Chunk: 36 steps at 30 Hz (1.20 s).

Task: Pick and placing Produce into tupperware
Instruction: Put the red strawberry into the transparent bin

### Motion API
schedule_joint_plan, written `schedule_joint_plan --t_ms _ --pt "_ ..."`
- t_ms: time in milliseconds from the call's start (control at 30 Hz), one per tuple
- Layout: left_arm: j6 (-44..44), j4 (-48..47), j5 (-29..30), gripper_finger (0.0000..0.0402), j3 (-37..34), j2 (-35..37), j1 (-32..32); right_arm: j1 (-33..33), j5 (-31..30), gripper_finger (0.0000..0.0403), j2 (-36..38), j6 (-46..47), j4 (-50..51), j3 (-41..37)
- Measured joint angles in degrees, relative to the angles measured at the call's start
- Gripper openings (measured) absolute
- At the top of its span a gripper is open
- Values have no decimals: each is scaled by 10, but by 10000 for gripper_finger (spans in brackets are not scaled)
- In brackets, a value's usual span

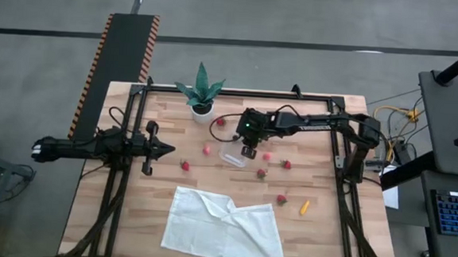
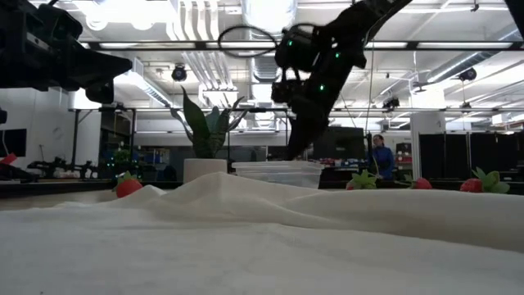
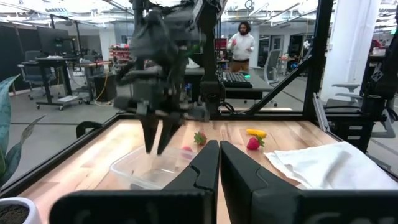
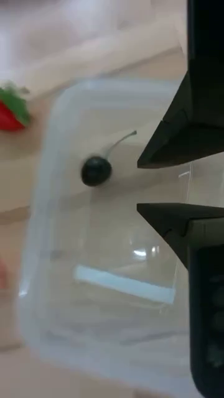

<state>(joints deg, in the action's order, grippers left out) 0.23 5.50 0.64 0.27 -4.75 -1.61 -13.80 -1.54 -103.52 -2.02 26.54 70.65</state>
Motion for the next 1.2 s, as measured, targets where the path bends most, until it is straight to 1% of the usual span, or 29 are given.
schedule_joint_plan --t_ms 133,300,467,567,667,833,967,1067,1200 --pt "0 0 0 0 0 0 0 0 0 95 63 0 20 -6" --pt "0 0 0 0 0 0 0 7 0 95 188 3 37 -41" --pt "0 0 0 0 0 0 0 26 0 93 343 11 11 -124" --pt "0 0 0 0 0 0 0 43 0 89 430 23 -32 -187" --pt "0 0 0 0 0 0 0 65 1 85 500 31 -85 -247" --pt "0 1 0 0 0 0 0 102 2 78 591 35 -137 -338" --pt "0 1 0 0 0 0 0 116 2 74 649 40 -213 -425" --pt "0 1 0 0 0 0 0 116 0 73 682 49 -261 -480" --pt "0 1 0 0 0 0 0 116 1 75 707 55 -312 -527"
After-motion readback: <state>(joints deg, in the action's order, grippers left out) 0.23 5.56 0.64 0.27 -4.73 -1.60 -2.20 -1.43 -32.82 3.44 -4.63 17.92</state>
